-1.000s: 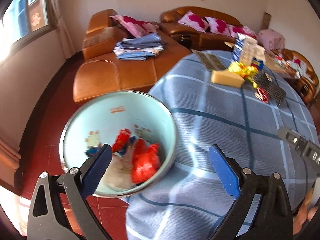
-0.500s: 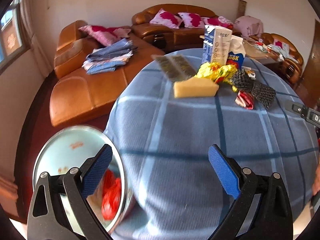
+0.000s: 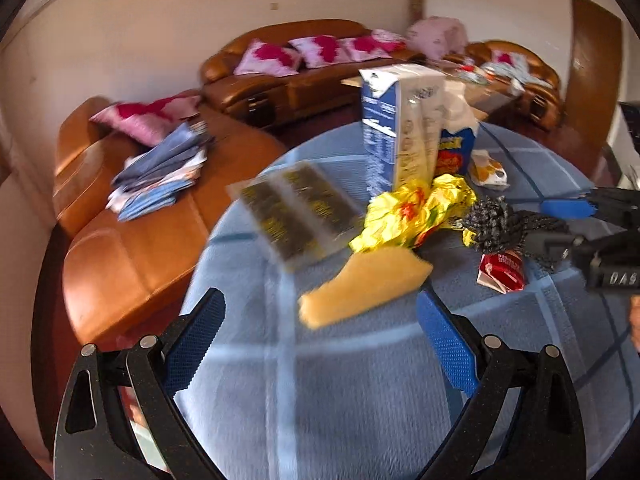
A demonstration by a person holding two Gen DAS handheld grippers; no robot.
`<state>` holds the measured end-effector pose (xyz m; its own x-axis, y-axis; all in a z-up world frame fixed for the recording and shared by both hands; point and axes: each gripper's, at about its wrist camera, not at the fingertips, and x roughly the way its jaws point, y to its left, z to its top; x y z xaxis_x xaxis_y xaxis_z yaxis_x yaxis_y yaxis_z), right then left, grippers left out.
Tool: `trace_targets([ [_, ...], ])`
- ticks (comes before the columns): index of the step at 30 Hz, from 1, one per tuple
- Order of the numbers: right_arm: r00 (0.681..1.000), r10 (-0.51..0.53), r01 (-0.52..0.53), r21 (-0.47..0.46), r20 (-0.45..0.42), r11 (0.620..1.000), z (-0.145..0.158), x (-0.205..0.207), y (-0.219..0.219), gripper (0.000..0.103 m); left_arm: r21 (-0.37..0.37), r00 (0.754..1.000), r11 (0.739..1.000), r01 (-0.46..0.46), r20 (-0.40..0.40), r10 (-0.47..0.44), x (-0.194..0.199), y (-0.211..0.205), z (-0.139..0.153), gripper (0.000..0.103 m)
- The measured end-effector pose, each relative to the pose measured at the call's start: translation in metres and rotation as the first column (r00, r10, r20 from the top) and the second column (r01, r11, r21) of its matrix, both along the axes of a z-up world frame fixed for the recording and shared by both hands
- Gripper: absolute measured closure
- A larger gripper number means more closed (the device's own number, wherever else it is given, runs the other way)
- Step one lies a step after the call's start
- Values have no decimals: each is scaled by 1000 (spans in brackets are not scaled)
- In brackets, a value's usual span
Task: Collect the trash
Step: 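Grasp the black wire scrubber with the right tool while the left grasps the yellow sponge, then carry the scrubber with the right tool while the left carries the sponge over the teal bin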
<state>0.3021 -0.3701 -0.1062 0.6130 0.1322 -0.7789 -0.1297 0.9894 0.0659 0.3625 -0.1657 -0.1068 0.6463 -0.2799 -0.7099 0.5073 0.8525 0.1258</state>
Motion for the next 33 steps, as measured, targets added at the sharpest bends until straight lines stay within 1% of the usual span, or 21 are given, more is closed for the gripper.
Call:
trace_targets([
  [1, 1000, 19, -19, 6, -19, 1000, -4, 1, 1, 67, 6, 1000, 1000, 16, 3, -16, 3, -4, -2, 10],
  [2, 999, 31, -31, 15, -32, 999, -6, 0, 2, 75, 5, 1000, 1000, 31, 1, -31, 6, -6, -5, 14],
  [3, 998, 42, -41, 23, -39, 999, -8, -2, 3, 77, -2, 998, 999, 51, -21, -51, 10, -10, -10, 22],
  [5, 998, 54, -53, 27, -40, 998, -9, -8, 6, 80, 0, 995, 997, 81, -65, -81, 15, -18, -20, 31],
  [6, 998, 53, -52, 28, -39, 998, -9, -13, 6, 81, 23, 993, 996, 90, -75, -88, 15, -23, -26, 34],
  [8, 999, 35, -34, 39, -37, 999, -6, -20, 4, 82, 61, 992, 994, 95, -84, -90, 12, -28, -32, 37],
  [10, 1000, 2, 1, 95, -31, 995, -1, -31, -3, 82, 82, 994, 992, 91, -64, -85, 6, -30, -32, 48],
  [12, 999, -44, 47, 153, -23, 987, 6, -44, -11, 82, 98, 996, 993, 70, -64, -64, 3, -29, -31, 65],
  [14, 994, -110, 110, 201, -12, 973, 14, -57, -19, 82, 75, 995, 996, 45, -87, -39, 0, -23, -28, 78],
  [16, 985, -171, 166, 241, -2, 956, 21, -71, -24, 82, 33, 993, 999, 7, -115, -3, -7, -13, -22, 80],
  [17, 980, -200, 192, 244, 7, 951, 25, -78, -25, 82, 5, 992, 1000, -15, -127, 15, -14, -7, -18, 80],
  [19, 971, -239, 228, 232, 22, 946, 29, -91, -24, 82, -25, 992, 999, -33, -124, 30, -27, -1, -11, 80],
  [24, 954, -299, 286, 261, 11, 922, 30, -116, -11, 82, -44, 994, 997, -63, -91, 59, -73, 10, 3, 80],
  [27, 946, -323, 307, 281, 11, 909, 29, -131, -3, 82, -57, 993, 994, -98, -78, 93, -97, 17, 12, 80],
  [30, 946, -323, 304, 289, 18, 908, 29, -141, 11, 82, -74, 989, 987, -141, -63, 136, -118, 26, 18, 80],
  [33, 951, -310, 291, 300, 17, 909, 27, -150, 25, 82, -91, 985, 982, -164, -61, 159, -133, 35, 21, 80],
])
